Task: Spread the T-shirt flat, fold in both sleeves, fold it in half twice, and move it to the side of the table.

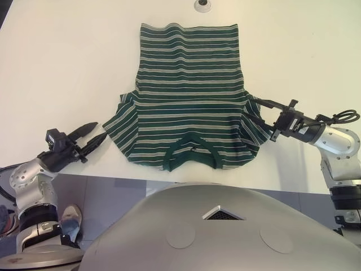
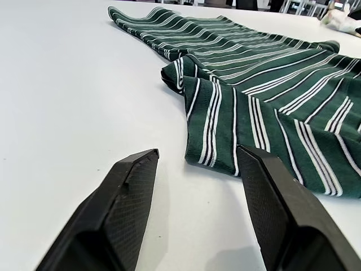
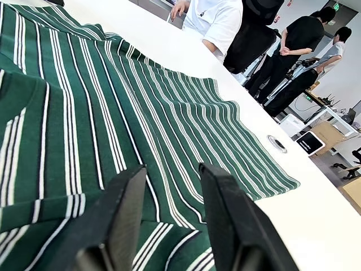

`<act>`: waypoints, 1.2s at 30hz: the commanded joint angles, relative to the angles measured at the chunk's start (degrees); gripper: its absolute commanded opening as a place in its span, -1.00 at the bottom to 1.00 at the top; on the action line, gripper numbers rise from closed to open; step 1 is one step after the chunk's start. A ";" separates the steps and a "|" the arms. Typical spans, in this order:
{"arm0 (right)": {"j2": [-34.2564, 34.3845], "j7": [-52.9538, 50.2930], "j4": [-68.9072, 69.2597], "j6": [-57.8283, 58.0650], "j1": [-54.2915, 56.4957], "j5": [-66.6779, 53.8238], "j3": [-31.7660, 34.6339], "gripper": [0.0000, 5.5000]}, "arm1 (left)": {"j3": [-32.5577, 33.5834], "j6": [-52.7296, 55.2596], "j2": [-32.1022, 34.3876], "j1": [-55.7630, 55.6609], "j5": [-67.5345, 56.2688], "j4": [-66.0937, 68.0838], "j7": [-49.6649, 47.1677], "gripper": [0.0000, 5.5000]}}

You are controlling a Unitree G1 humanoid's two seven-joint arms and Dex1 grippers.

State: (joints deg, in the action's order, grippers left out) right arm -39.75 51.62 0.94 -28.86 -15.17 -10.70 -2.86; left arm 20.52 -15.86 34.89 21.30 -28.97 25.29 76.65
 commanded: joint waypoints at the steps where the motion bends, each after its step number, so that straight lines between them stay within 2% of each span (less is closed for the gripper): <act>1: 0.50 -0.44 0.92 0.63 -0.75 0.86 -0.70 -0.37 | -0.75 -0.66 1.16 -1.00 2.08 0.57 -0.52 -0.07; 13: 0.34 -0.19 1.55 1.26 -0.81 0.64 -1.27 -0.37 | -2.82 -1.02 0.08 -1.17 1.82 -2.02 0.88 -0.07; 28: 1.18 -0.20 -0.89 -0.47 -0.85 1.86 -2.12 -0.37 | -1.79 0.98 -0.72 -2.74 -2.11 -0.07 3.82 -0.99; 36: 1.29 0.16 -3.70 -3.17 -1.02 2.23 -2.26 -0.37 | -1.38 3.98 -2.64 -0.83 -6.77 -6.91 4.72 -0.99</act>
State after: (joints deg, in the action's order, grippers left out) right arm -38.35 51.64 -2.01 -31.45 -16.25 -8.79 -5.00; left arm 18.52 -13.02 32.72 19.65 -33.98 21.30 80.88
